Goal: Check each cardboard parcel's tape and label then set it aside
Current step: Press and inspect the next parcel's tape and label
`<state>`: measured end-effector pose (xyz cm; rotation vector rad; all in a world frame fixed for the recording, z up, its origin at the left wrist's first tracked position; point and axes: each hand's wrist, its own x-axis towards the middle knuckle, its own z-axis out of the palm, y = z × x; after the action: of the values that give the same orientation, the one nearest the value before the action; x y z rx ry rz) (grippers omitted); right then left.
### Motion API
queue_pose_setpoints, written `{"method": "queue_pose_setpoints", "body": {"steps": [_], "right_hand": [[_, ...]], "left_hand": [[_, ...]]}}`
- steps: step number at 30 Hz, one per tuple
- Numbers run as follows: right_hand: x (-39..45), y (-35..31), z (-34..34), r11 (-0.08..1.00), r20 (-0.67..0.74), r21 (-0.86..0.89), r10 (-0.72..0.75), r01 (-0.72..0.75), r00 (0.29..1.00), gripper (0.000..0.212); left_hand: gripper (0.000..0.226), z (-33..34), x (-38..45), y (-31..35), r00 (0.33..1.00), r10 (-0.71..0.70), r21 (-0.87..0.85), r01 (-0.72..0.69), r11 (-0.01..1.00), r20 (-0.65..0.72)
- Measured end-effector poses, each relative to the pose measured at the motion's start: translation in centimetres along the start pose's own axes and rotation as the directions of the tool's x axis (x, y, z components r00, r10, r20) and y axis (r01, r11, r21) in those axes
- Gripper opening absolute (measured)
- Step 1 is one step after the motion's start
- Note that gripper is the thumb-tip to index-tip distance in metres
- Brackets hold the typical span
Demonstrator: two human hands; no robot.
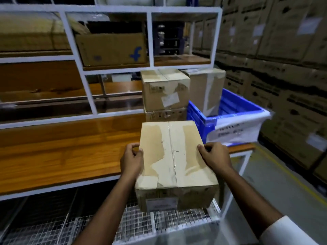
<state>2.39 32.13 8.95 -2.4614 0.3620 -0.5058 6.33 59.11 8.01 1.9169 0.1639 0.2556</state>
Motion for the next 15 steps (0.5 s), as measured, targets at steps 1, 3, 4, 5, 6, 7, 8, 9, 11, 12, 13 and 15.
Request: {"method": "queue_pose_setpoints", "body": {"steps": [1,3,4,5,6,7,8,9,11,12,13,15], "right_hand": [[1.5,-0.1,0.6,0.999,0.016,-0.031,-0.006,0.006,1.0,0.043],[4.3,-0.1,1.7,0.997,0.045,-0.079,-0.01,0.014,0.999,0.042],[5.6,-0.3,2.1,0.994,0.053,-0.109,-0.025,0.031,0.998,0.042],[6.5,-0.6,2.5,0.99,0.063,-0.135,-0.038,0.046,0.997,0.04],[7.7,-0.8,2.8,0.985,0.067,-0.161,-0.054,0.064,0.996,0.04],[8.6,-1.0,3.1,0.978,0.073,-0.194,-0.062,0.075,0.995,0.04],[9.6,-1.2,3.5,0.966,0.083,-0.238,-0.083,0.101,0.993,0.039],[10.3,-1.5,3.8,0.945,0.102,-0.297,-0.114,0.139,0.988,0.038],[11.3,-2.0,4.2,0.877,0.143,-0.425,-0.18,0.225,0.973,0.031],[11.6,-2.4,4.4,0.842,0.148,-0.474,-0.211,0.257,0.966,0.028],[12.0,-2.6,4.6,0.817,0.155,-0.504,-0.236,0.282,0.959,0.028],[12.9,-3.1,5.1,0.787,0.135,-0.524,-0.299,0.325,0.944,0.027]], "left_hand": [[0.016,0.6,0.9,0.1,1.0,-0.012,0.007,0.012,1.0,-0.007],[0.018,1.7,2.7,0.2,1.0,-0.02,0.039,0.021,0.999,-0.023],[0.018,2.2,3.6,0.3,0.999,-0.016,0.057,0.018,0.998,-0.031],[0.018,2.5,4.3,0.4,1.0,-0.006,0.081,0.008,0.997,-0.031],[0.018,3.0,5.3,0.4,0.999,0.011,0.109,-0.008,0.994,-0.034],[0.018,3.4,6.0,0.5,0.999,0.024,0.14,-0.019,0.99,-0.038],[0.018,3.8,6.7,0.6,0.998,0.032,0.17,-0.022,0.985,-0.052],[0.018,4.1,7.3,0.7,0.997,0.036,0.197,-0.022,0.98,-0.069],[0.019,4.8,8.3,0.8,0.995,0.046,0.258,-0.022,0.966,-0.088],[0.02,5.0,8.7,0.9,0.994,0.06,0.313,-0.028,0.949,-0.093],[0.02,5.2,9.0,1.1,0.991,0.093,0.41,-0.044,0.911,-0.101],[0.02,5.6,9.6,1.4,0.965,0.238,0.673,-0.103,0.732,-0.111]]}}
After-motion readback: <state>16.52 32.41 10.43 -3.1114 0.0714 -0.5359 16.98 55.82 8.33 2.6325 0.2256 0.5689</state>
